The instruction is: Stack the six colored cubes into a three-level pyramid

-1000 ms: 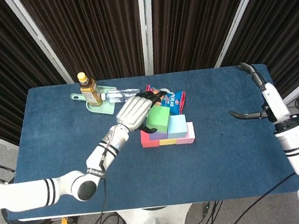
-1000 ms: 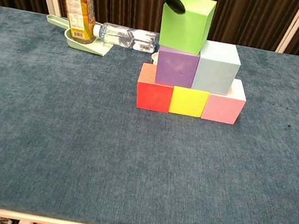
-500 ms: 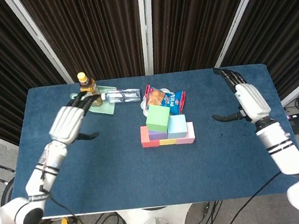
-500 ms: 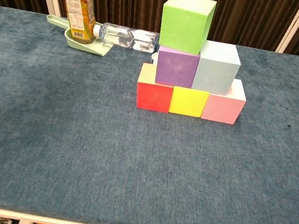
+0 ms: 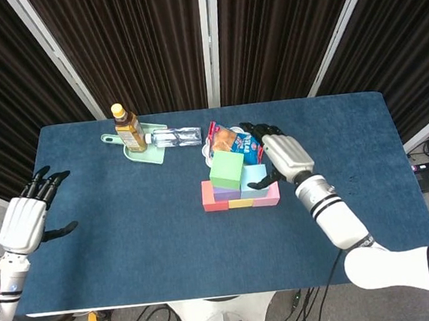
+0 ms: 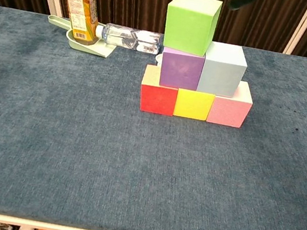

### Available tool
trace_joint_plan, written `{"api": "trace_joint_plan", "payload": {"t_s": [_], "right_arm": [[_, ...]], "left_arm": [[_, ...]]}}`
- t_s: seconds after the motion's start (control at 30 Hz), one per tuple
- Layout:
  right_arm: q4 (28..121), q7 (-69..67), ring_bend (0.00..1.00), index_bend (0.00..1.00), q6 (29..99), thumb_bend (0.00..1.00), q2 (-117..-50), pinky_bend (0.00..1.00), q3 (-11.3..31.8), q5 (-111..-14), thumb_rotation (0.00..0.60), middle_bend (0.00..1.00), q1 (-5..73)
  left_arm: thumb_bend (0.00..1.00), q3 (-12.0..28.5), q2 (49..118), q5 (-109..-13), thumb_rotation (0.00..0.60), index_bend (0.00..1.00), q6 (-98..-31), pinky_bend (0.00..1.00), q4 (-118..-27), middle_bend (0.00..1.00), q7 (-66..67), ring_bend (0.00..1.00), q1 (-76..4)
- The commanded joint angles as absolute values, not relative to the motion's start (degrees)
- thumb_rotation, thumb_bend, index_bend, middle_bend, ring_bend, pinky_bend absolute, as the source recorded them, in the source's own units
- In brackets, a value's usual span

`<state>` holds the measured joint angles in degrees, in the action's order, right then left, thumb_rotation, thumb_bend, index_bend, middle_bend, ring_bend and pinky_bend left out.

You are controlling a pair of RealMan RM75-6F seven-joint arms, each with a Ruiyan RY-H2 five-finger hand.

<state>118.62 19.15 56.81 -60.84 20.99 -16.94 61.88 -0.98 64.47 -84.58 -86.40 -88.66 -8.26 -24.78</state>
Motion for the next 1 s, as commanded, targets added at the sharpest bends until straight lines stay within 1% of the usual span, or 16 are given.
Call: {"api": "trace_joint_plan", "payload": {"t_s": [0.03,0.17,0.33,0.47,0.57,0.83,0.93,1.0], "right_arm": [[120.72,26.51,0.0,0.0,62.27,0.0,-64.31,0.0,20.36,-7.39,0.6,0.1,68.98],[120.08,28.63,0.0,0.0,65.96,0.0,-66.71,0.0,20.29,-4.54,0.6,0.11,71.05],[117.31,29.74,0.0,0.0,68.86,0.0,-70.64,0.0,20.37,-4.89,0.6,0.12,72.37],[113.75,30.98,0.0,0.0,72.91,0.0,-75.42,0.0,20.27,-5.78,0.6,0.14,73.42],[111.77,32.35,0.0,0.0,74.47,0.0,-77.94,0.0,20.48,-5.24,0.6,0.15,73.97],[109.12,34.06,0.0,0.0,76.87,0.03,-81.23,0.0,21.61,-5.6,0.6,0.26,73.37],[108.46,34.47,0.0,0.0,77.73,0.07,-82.11,0.0,22.06,-6.22,0.6,0.3,72.88],[108.13,34.95,0.0,0.0,78.06,0.11,-82.55,0.0,22.46,-6.29,0.6,0.32,72.6]], "left_arm": [[0.03,-1.14,64.43,-86.21,0.6,0.13,-85.47,0.25,-86.48,0.17,-13.42,0.05,-23.67],[0.03,-0.38,64.6,-87.07,0.6,0.13,-85.35,0.25,-85.11,0.17,-15.27,0.05,-23.21],[0.03,0.19,65.32,-87.28,0.6,0.13,-84.9,0.25,-83.59,0.17,-15.54,0.05,-22.51],[0.03,0.52,65.92,-86.94,0.6,0.13,-83.92,0.25,-82.28,0.17,-16.47,0.05,-21.94],[0.03,0.68,66.17,-87.18,0.6,0.13,-83.55,0.25,-81.61,0.17,-17.13,0.05,-21.6],[0.03,1.16,66.35,-87.4,0.6,0.13,-82.17,0.25,-80.62,0.17,-19.25,0.05,-21.09],[0.03,1.39,66.55,-87.33,0.6,0.14,-81.77,0.25,-80.2,0.17,-19.73,0.05,-20.87],[0.03,1.52,66.72,-87.37,0.6,0.14,-81.58,0.25,-79.97,0.17,-19.78,0.05,-20.73]]}}
